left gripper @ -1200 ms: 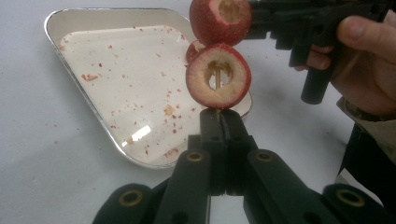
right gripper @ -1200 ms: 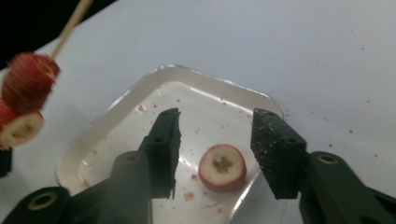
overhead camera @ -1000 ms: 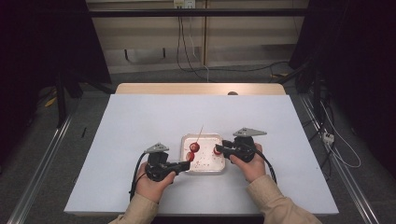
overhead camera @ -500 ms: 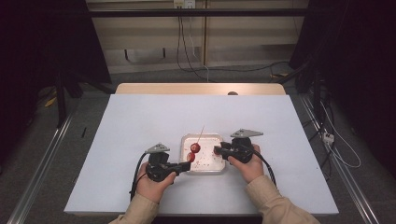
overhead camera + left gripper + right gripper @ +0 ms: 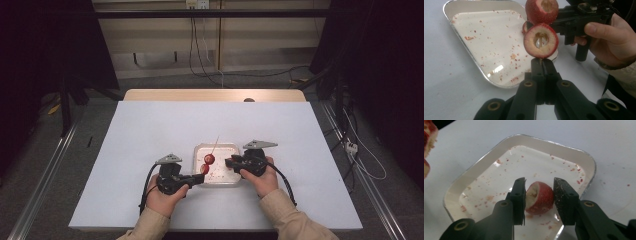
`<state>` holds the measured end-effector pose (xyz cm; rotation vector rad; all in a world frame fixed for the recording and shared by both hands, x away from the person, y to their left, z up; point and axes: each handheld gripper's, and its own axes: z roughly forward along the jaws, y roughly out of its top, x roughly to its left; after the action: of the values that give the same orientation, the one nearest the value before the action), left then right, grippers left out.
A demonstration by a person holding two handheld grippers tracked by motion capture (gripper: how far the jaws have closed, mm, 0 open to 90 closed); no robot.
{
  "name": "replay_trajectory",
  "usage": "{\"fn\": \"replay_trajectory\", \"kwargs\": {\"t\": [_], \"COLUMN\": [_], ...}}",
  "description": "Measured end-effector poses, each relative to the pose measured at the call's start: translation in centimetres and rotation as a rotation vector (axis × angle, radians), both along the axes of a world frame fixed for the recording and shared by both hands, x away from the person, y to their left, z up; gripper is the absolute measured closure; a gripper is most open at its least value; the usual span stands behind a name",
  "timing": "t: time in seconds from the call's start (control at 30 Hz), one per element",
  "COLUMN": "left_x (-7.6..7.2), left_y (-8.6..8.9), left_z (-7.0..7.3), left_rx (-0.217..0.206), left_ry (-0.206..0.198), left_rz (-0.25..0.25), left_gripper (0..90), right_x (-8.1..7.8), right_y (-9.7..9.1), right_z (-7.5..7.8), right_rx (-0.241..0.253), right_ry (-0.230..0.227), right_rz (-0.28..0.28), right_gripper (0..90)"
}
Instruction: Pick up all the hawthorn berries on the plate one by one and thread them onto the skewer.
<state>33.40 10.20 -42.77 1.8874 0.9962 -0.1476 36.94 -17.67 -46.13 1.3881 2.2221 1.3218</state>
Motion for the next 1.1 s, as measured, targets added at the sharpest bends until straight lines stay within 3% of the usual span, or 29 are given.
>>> {"fn": "replay_trajectory", "kwargs": {"t": [0.13,0.37,0.87,1.1], "left_x": [0.0,0.0,-0.1,-0.1], "left_y": [0.0,0.0,-0.1,-0.2], "left_z": [0.0,0.0,0.0,0.0], "left_rx": [-0.001,-0.001,0.002,0.007], "left_ry": [0.002,0.001,0.005,0.003], "left_rz": [0.003,0.0,-0.001,-0.002], "left_gripper": [89.9,89.9,89.9,89.8], "right_x": [-0.1,-0.5,-1.9,-2.4], "right_y": [-0.1,0.0,-0.8,-1.0], "right_z": [0.2,0.6,0.8,1.0], "right_rx": [0.044,0.075,0.064,0.077], "right_ry": [0.016,0.024,0.06,0.059], "right_rz": [-0.007,0.008,0.027,0.018], "right_gripper": [60.7,62.9,71.3,63.8]}}
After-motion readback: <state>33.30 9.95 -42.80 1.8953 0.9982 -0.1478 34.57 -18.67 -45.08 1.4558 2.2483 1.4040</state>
